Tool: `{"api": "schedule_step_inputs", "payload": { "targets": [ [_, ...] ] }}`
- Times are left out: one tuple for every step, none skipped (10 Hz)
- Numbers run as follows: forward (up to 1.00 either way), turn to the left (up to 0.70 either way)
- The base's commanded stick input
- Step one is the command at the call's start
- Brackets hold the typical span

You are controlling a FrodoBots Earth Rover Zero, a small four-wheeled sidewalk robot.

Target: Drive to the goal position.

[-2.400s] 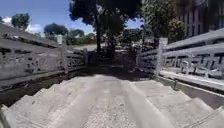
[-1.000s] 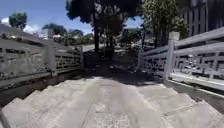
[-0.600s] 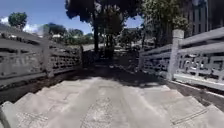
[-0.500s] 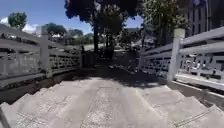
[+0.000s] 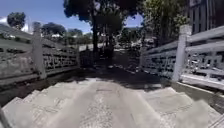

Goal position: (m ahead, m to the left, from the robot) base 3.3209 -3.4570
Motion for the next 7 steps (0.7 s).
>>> {"api": "schedule_step_inputs", "payload": {
  "targets": [
    [0.45,0.0],
    [0.45,0.0],
    [0.45,0.0],
    [0.45,0.0],
    [0.45,0.0],
    [0.45,0.0],
    [0.45,0.0]
  ]
}}
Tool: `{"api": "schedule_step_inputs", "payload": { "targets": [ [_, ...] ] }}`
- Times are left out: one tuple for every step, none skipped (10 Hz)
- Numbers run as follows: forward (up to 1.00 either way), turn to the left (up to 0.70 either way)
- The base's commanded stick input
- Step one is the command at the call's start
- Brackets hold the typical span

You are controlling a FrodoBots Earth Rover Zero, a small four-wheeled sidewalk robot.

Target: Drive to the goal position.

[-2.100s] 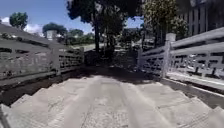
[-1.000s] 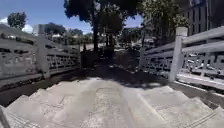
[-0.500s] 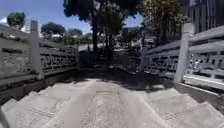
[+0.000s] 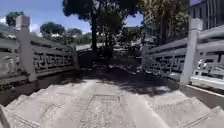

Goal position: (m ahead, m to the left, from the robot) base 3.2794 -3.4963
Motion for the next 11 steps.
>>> {"api": "schedule_step_inputs", "payload": {
  "targets": [
    [0.45,0.0],
    [0.45,0.0],
    [0.45,0.0],
    [0.45,0.0],
    [0.45,0.0],
    [0.45,0.0],
    [0.45,0.0],
    [0.45,0.0],
    [0.45,0.0],
    [0.45,0.0],
    [0.45,0.0]
  ]
}}
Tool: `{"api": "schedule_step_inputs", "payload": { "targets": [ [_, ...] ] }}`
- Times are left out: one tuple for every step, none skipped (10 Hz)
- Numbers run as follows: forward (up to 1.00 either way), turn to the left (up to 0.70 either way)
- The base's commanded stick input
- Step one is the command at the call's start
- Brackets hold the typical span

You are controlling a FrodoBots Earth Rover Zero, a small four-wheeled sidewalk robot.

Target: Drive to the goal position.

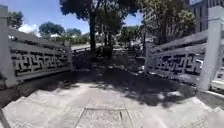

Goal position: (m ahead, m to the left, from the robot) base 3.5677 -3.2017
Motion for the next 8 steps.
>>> {"api": "schedule_step_inputs", "payload": {
  "targets": [
    [0.45,0.27],
    [0.45,0.1],
    [0.45,0.0],
    [0.45,0.0],
    [0.45,0.0],
    [0.45,0.0],
    [0.45,0.0],
    [0.45,0.0]
  ]
}}
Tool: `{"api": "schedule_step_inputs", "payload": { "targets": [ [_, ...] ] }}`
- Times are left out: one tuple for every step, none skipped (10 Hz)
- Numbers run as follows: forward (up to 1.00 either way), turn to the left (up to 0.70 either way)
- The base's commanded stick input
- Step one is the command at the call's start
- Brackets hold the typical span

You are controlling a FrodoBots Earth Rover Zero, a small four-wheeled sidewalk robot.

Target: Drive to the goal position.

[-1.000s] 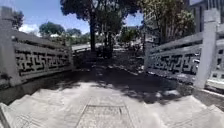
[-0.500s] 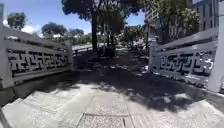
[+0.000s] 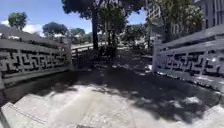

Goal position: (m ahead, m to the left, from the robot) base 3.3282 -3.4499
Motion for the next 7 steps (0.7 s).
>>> {"api": "schedule_step_inputs", "payload": {
  "targets": [
    [0.45,0.0],
    [0.45,0.0],
    [0.45,0.0],
    [0.45,0.0],
    [0.45,0.0],
    [0.45,0.0],
    [0.45,0.0]
  ]
}}
